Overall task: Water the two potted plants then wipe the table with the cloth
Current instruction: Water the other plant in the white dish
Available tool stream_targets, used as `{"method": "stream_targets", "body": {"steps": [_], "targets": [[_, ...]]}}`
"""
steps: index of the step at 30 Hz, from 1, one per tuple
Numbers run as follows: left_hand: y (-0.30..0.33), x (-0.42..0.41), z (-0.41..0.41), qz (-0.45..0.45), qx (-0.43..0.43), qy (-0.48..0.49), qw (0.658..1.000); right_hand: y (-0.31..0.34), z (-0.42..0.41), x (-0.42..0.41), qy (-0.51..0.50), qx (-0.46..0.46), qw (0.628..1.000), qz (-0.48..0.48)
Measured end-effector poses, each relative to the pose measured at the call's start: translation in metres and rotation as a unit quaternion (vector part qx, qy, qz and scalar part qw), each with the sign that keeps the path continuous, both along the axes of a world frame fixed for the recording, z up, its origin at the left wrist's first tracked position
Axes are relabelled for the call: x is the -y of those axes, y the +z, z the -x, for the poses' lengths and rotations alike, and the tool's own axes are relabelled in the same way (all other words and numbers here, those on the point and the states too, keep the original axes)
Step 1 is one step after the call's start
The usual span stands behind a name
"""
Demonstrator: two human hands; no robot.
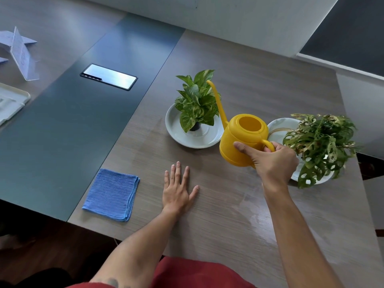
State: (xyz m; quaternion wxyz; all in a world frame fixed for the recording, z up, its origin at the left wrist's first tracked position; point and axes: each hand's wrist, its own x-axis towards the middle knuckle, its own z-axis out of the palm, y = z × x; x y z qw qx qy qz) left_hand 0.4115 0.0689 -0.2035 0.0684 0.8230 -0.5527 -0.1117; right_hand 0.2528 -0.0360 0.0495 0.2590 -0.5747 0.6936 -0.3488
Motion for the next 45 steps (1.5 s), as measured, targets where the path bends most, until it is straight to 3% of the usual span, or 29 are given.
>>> {"method": "stream_targets", "body": {"steps": [45], "targets": [[-0.003, 0.001, 0.0, 0.012, 0.006, 0.004, 1.0, -0.01, 0.017, -0.016, 0.015, 0.0, 1.0, 0.006]]}}
